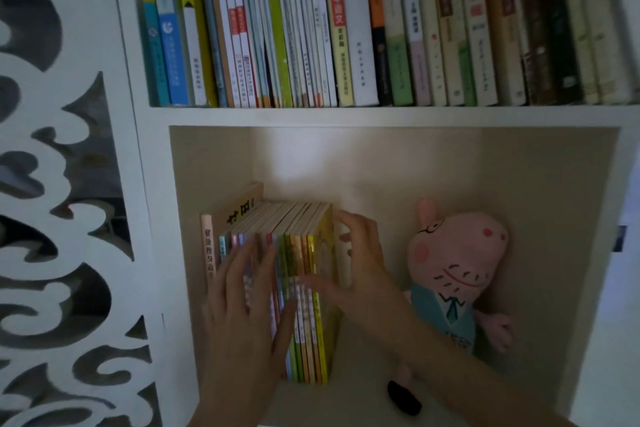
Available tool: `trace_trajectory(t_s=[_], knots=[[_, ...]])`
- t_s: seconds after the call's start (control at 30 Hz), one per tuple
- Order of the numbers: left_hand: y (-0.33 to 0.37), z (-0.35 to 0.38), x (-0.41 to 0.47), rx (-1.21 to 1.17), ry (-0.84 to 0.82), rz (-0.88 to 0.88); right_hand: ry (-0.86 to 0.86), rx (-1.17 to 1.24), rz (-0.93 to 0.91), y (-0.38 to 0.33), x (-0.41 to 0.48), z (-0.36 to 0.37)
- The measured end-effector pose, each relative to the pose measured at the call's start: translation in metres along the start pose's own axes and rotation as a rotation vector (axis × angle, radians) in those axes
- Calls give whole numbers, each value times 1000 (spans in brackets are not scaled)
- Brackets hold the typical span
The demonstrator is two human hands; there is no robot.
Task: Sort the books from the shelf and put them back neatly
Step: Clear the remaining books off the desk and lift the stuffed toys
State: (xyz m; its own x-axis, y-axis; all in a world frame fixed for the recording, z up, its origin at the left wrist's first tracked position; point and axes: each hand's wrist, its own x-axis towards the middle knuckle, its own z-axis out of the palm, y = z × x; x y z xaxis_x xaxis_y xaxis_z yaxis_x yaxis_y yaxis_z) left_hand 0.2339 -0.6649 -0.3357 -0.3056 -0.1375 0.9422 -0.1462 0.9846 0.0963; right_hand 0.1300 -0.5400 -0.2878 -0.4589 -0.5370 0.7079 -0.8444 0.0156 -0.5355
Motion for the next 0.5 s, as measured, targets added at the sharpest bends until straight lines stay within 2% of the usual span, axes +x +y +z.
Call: trace_trajectory(t_s=[0.13,0.2,0.27,0.33,0.4,0.5], knots=[[22,-45,59,-239,15,26,61,-62,-200,-48,13,-37],[36,-68,89,-287,86,93,97,-132,-364,-74,16,-59],[50,-86,118,-296,167,188,179,-258,-545,-100,22,-85],[62,-93,151,-315,169,230,318,-427,-682,-120,34,-114],[72,-87,183,-264,126,250,456,-607,-654,-132,52,-143],[86,-68,231,-13,67,243,505,-726,-317,-139,83,-189]])
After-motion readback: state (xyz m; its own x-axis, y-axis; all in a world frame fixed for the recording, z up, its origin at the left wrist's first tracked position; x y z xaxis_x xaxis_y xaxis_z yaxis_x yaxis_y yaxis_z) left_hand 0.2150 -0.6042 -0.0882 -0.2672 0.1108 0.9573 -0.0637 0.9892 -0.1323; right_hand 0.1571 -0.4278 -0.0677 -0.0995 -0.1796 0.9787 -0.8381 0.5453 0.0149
